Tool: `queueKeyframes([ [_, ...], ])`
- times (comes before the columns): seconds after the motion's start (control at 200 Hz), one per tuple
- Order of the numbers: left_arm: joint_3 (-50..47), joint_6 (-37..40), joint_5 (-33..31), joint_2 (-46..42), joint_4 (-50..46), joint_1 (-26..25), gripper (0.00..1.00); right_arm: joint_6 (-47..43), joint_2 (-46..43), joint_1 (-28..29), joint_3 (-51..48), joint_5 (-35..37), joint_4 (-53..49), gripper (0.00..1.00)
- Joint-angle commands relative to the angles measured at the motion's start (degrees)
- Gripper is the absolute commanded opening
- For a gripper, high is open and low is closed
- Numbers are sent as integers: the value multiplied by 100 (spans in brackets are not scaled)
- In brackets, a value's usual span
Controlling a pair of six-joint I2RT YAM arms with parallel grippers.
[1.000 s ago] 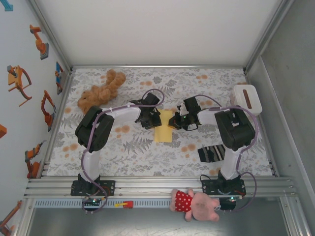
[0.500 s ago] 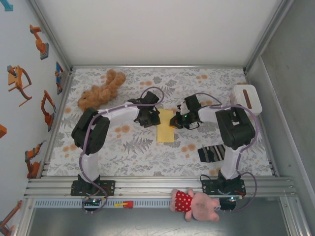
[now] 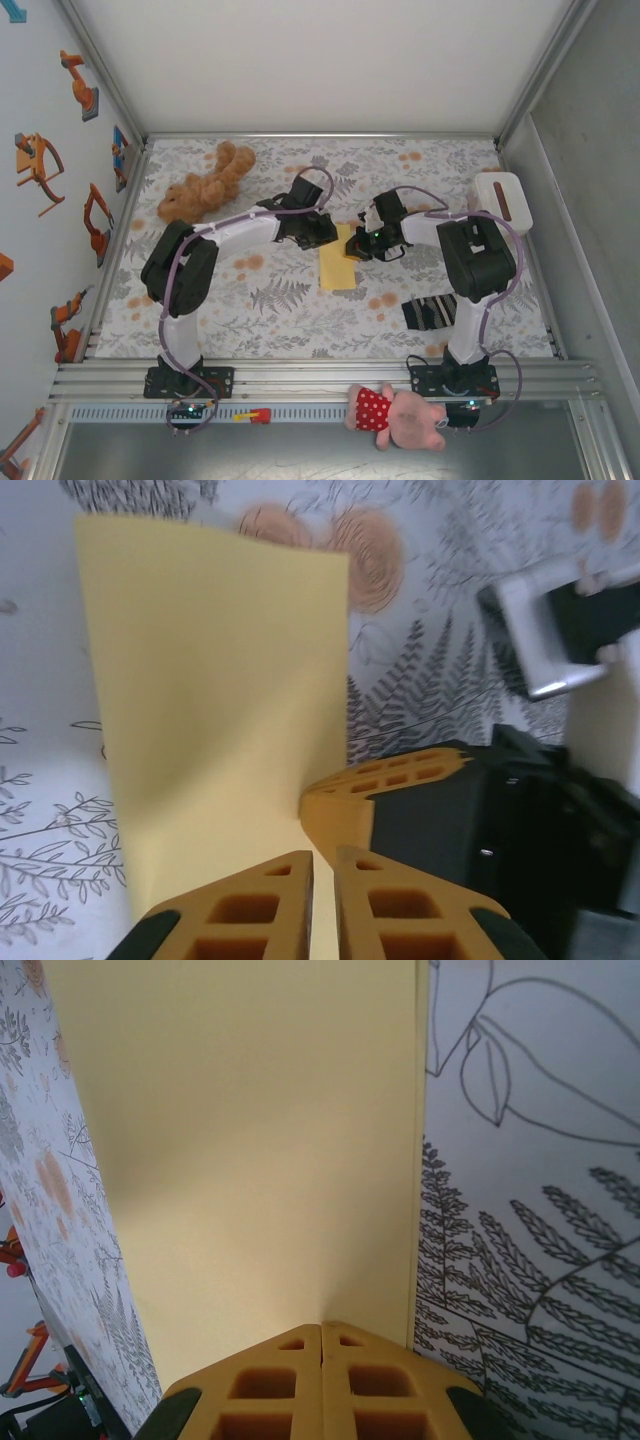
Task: Fold a paper plane with a square sheet of paper (pick it up from the middle)
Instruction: Hold the square sheet of paper at the center of the table, then first fold the square sheet of paper in half at the center of the table.
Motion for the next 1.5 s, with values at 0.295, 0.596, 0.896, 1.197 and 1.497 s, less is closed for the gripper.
queueKeyframes([
  [0.295, 7, -199, 623, 459, 203, -15, 7, -119, 435, -66, -325, 953, -690, 0],
  [0.596, 121, -119, 814, 681, 132, -15, 5, -133, 514, -61, -325, 1065, -754, 0],
  [0.896, 178, -51, 900, 875, 39, -31, 5, -133, 589, -67, -288, 1160, -849, 0],
  [1.197, -192, 253, 797, 768, -192, 251, 5, -252, 713, -68, -231, 1403, -1109, 0],
  [1.497, -963, 683, 895, 248, -214, 685, 6, -284, 768, -70, -226, 1597, -1249, 0],
])
